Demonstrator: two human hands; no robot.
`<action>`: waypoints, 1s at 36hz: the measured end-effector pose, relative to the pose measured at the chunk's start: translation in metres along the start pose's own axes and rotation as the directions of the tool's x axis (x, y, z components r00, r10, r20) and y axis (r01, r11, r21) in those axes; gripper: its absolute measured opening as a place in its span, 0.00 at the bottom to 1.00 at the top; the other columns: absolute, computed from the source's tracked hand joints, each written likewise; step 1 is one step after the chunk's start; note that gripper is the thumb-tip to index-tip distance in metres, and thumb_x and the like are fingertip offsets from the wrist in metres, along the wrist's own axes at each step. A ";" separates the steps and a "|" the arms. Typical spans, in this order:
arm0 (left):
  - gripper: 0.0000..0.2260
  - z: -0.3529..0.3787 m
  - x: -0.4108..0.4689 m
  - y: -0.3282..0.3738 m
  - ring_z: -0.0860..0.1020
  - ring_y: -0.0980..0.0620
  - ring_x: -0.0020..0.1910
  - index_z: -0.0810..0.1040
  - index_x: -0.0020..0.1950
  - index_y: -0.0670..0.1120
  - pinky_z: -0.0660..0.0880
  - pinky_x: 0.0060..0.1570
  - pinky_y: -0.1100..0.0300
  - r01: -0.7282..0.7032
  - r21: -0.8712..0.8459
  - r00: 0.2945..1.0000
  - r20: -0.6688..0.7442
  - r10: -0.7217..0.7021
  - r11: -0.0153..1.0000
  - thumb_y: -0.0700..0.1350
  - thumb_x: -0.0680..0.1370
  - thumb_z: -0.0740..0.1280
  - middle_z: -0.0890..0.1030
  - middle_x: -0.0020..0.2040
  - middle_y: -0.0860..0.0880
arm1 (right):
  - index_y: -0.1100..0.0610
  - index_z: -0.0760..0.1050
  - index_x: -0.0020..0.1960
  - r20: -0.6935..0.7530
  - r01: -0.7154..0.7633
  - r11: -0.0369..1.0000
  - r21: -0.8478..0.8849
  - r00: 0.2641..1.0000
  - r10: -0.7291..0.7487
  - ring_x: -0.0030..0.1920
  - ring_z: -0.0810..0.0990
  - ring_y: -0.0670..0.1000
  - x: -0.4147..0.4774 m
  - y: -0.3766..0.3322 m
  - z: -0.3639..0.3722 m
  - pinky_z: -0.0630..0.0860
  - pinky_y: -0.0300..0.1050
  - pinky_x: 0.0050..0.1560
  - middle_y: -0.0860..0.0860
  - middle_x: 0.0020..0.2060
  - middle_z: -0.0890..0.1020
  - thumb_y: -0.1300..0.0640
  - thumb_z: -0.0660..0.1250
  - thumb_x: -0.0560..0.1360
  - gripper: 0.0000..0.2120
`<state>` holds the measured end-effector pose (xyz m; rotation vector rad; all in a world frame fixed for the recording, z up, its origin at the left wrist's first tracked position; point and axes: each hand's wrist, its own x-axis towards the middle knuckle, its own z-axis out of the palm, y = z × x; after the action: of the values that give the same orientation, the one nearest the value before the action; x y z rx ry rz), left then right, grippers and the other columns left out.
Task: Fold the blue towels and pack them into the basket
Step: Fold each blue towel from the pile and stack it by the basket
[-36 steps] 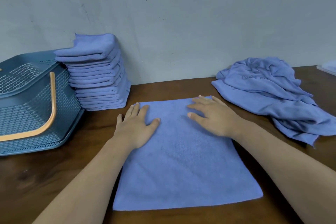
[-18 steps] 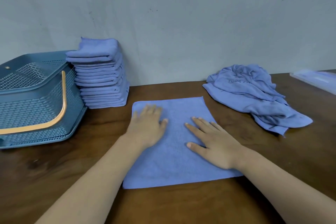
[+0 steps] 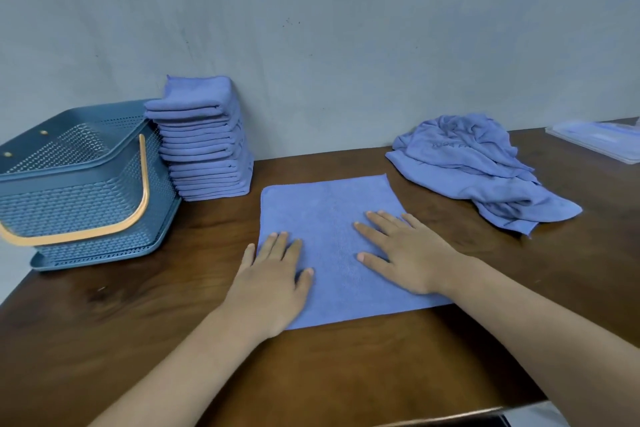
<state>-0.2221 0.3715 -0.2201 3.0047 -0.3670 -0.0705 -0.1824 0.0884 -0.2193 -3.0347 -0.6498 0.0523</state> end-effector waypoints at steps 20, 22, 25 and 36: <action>0.29 0.016 -0.011 0.018 0.34 0.56 0.84 0.39 0.86 0.59 0.38 0.84 0.49 -0.091 -0.062 0.996 0.000 0.091 0.994 0.63 0.86 0.43 0.37 0.86 0.56 | 0.35 0.39 0.84 0.004 -0.165 0.972 0.166 0.986 0.167 0.80 0.32 0.36 -0.075 0.000 0.011 0.37 0.45 0.82 0.36 0.83 0.36 0.23 0.42 0.79 0.38; 0.29 0.017 -0.011 0.019 0.35 0.56 0.84 0.41 0.86 0.59 0.39 0.84 0.50 -0.097 -0.078 0.995 -0.015 0.096 0.992 0.63 0.86 0.43 0.39 0.86 0.56 | 0.36 0.40 0.85 -0.014 -0.163 0.973 0.164 0.986 0.167 0.80 0.32 0.36 -0.076 0.000 0.011 0.37 0.45 0.82 0.36 0.83 0.36 0.23 0.42 0.79 0.38; 0.29 0.017 -0.014 0.018 0.41 0.56 0.85 0.49 0.87 0.57 0.43 0.84 0.51 -0.110 -0.122 0.993 -0.067 0.102 0.986 0.62 0.87 0.47 0.46 0.87 0.55 | 0.36 0.45 0.85 -0.071 -0.142 0.974 0.179 0.985 0.157 0.82 0.35 0.36 -0.079 -0.002 0.014 0.38 0.46 0.82 0.36 0.84 0.41 0.24 0.43 0.81 0.36; 0.06 0.007 -0.034 0.050 0.73 0.55 0.50 0.76 0.54 0.54 0.72 0.52 0.56 -0.605 -0.011 0.760 -0.306 0.573 0.797 0.56 0.84 0.64 0.75 0.51 0.58 | 0.40 0.82 0.59 -0.432 0.248 0.956 0.159 0.888 -0.159 0.65 0.75 0.38 -0.090 -0.007 0.018 0.75 0.44 0.59 0.34 0.64 0.78 0.47 0.67 0.83 0.07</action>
<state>-0.2675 0.3310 -0.2205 2.5830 -1.2047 0.3863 -0.2683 0.0582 -0.2346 -2.6277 -0.8516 -0.4872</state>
